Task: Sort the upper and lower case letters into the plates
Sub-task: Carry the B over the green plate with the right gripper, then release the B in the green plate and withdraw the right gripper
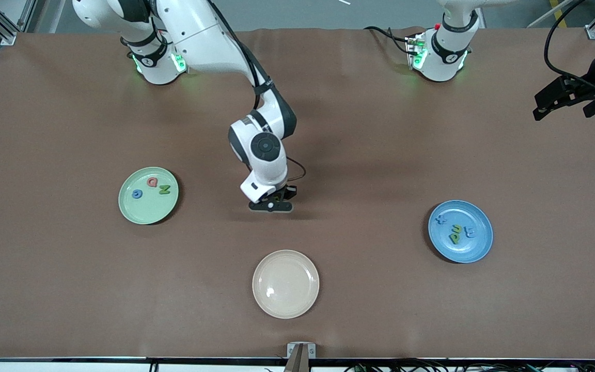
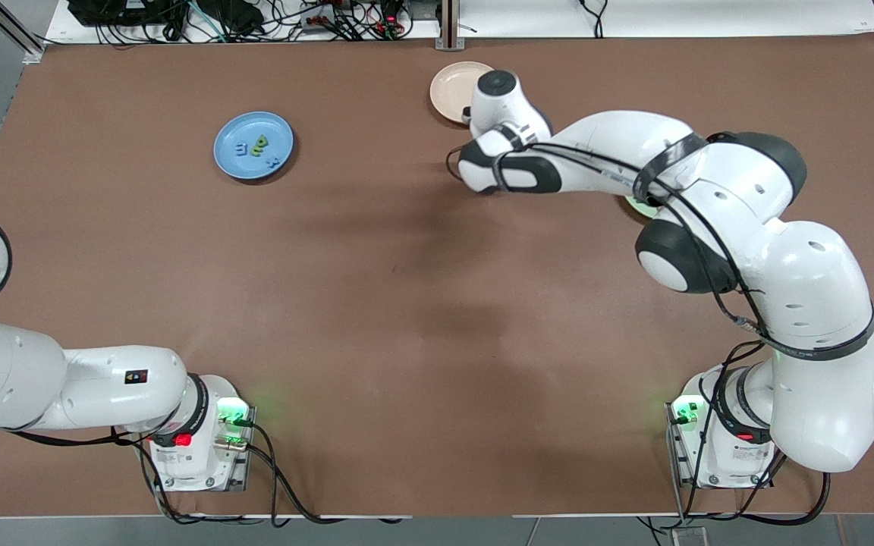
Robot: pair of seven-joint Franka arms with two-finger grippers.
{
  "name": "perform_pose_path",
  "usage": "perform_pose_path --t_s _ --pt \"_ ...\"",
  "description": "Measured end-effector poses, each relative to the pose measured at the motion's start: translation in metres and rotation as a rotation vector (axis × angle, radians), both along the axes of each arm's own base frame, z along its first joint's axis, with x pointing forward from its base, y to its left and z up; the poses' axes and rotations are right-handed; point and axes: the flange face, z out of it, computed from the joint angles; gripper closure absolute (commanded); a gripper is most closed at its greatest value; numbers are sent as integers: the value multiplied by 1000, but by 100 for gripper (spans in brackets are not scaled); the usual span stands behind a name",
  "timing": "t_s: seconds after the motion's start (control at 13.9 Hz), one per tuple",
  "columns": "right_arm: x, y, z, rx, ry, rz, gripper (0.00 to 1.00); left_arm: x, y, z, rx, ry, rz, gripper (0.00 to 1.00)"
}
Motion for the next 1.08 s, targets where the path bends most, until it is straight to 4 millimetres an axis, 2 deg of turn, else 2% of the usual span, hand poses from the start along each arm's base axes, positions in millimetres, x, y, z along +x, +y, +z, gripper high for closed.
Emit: perform_pose_path --t_s 0.14,0.29,0.43,0.57,0.86,1.0,1.08 --pt "27 -43 29 3 25 26 100 0 0 0 0 -4 0 0" --pt "48 -107 58 21 43 72 100 1 0 1 -1 -13 0 0" --pt "54 -175 72 36 68 114 100 2 0 1 -1 -16 0 0" --pt "52 -238 73 49 99 144 100 2 -1 2 -1 -18 -1 0" --pt "46 -350 57 69 137 185 100 5 0 -2 -2 -17 -1 0" --pt "41 -388 45 69 129 190 100 7 3 -3 -3 -19 4 0" --pt "37 -399 38 66 121 190 100 7 5 -3 -3 -19 9 0"
